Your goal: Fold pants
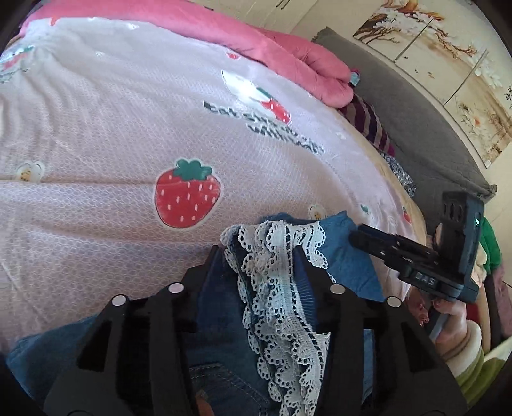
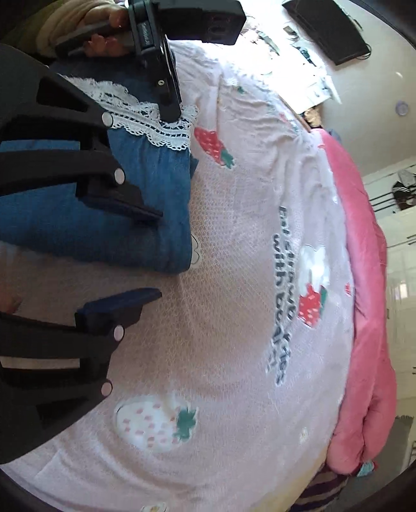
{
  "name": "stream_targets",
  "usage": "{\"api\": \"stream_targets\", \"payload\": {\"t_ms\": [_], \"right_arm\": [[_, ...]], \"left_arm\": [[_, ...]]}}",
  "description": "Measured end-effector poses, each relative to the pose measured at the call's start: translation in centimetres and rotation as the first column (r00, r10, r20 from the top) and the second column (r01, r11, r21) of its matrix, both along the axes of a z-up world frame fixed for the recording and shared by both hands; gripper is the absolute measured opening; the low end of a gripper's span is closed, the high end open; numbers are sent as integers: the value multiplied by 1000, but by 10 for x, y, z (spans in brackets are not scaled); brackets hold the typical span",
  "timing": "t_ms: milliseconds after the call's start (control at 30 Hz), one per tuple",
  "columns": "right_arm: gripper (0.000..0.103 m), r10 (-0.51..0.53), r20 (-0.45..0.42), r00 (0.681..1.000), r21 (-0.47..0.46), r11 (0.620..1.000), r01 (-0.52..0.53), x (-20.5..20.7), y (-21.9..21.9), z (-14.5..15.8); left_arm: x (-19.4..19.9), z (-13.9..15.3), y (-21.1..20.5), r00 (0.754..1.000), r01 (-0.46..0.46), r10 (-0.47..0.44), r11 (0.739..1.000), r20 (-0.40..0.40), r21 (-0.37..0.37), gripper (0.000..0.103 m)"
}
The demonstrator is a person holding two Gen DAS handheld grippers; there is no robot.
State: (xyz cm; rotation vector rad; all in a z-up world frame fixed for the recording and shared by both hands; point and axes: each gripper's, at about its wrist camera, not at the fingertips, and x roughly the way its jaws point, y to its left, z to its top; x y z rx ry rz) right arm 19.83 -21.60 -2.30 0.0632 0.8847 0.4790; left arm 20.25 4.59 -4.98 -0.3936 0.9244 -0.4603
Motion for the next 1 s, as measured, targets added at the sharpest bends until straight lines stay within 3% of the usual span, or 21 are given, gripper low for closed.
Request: {"api": "stream_targets", "payload": {"t_ms": [67,233,433,567,633,667,700,833,867,933,1000], "right_arm": [[59,13,39,999,37,999,-15,-23,-7,12],[65,97,91,991,82,991,-105,-79,-8,26],[71,241,78,967,32,969,-244,-129,10,18],[71,279,87,956,-9,960,-279,-148,18,13],[61,306,60,950,2,952,-307,-152,23,9],[47,317,52,947,0,948,-317,-153,25,7],[40,329,40,944,-14,944,-328,-154,29,4],[23,336,11,942,-50,941,-335,-157,36,-7],[18,328,-10,945,-72,942,-327,-155,37,-12],[16,304,-73,950,-138,940,-311,-152,37,-28],[14,281,-134,950,-136,945,-299,-148,33,-43]], "left_arm": [[-7,9,7,999,-17,17,1000,32,-5,49],[-31,36,18,991,-56,49,997,122,50,61],[-74,48,4,986,-19,11,999,165,43,72],[-98,50,-6,985,-3,-7,998,174,61,73],[-108,53,-12,983,9,-22,997,180,71,73],[-111,54,-16,983,13,-26,997,180,74,73],[-114,55,-22,983,20,-34,997,183,79,73],[-128,53,-39,984,18,-33,996,177,86,72],[-130,51,-43,984,23,-38,996,172,88,69],[-137,45,-55,984,45,-65,992,166,120,51],[-142,39,-63,984,66,-90,985,153,157,38]]}}
